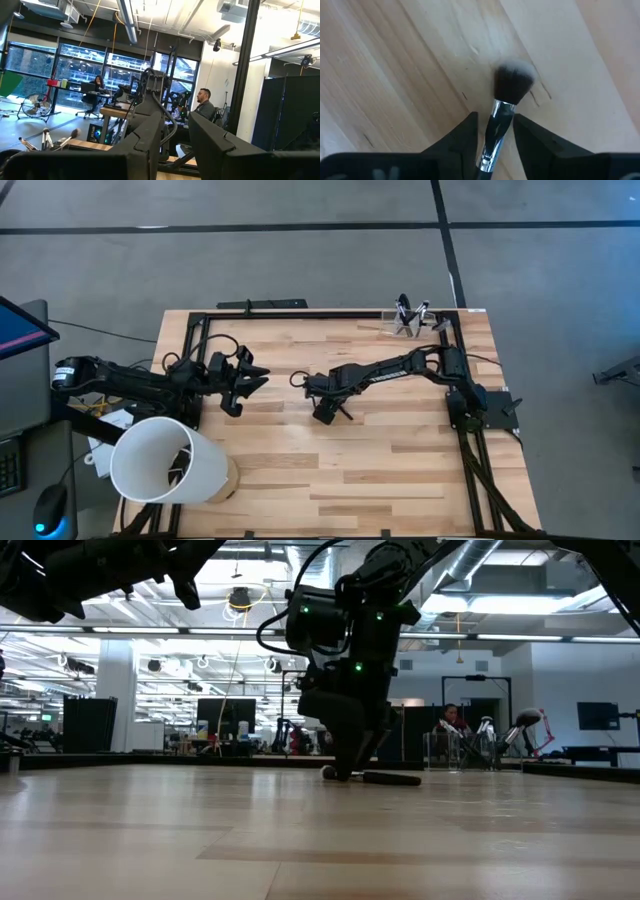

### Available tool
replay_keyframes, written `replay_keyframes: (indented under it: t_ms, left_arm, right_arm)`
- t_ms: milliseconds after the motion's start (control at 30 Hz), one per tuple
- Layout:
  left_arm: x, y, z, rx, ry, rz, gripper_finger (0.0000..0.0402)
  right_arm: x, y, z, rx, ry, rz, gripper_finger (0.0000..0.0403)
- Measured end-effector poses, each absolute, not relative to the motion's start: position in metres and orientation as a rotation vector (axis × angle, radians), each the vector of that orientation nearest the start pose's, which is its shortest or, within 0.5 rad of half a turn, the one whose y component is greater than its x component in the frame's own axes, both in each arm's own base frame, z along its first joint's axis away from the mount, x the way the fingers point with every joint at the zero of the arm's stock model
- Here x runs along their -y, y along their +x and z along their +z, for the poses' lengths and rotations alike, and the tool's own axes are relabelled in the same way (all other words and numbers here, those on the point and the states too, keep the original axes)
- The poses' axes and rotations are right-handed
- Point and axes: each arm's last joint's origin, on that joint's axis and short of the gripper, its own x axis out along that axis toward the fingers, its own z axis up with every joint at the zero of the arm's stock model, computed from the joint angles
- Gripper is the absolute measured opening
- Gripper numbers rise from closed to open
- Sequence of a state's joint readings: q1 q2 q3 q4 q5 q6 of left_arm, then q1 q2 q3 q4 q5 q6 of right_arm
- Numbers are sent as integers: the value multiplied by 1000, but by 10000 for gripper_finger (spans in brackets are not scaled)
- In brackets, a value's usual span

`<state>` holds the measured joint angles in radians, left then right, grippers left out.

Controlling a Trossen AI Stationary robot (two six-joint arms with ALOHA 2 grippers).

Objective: Put items in baskets/containers
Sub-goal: Put the powder brush into the right section of the transparent organizer

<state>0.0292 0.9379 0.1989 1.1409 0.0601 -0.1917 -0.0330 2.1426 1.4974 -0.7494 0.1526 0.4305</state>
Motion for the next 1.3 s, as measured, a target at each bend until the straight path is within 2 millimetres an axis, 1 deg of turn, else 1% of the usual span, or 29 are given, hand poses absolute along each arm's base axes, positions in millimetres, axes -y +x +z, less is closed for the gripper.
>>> replay_keyframes:
  t_ms: [367,567,667,800,900,1000,1100,1167,1300]
  left_arm:
    - [-3,174,234,397,-171,-69,97]
    - [-3,174,234,397,-171,-69,97]
    - [-3,174,233,397,-170,-69,97]
    - [-3,174,233,395,-171,-69,97]
    - [-3,174,233,392,-172,-69,97]
    - [-3,175,233,387,-173,-72,97]
    - [-2,175,233,386,-173,-73,97]
    - [-2,175,233,386,-173,-73,97]
    - [-3,175,233,386,-172,-72,97]
  right_arm:
    - [18,407,128,-1369,184,-389,31]
    - [15,410,136,-1401,136,-357,32]
    - [14,413,142,-1403,109,-334,47]
    - [9,413,159,-1322,67,-333,49]
    - [4,404,166,-1278,47,-339,35]
    - [2,389,173,-1203,57,-337,31]
    - [6,365,181,-1096,85,-370,32]
    - [12,344,183,-1017,108,-409,41]
    - [28,301,196,-788,153,-498,44]
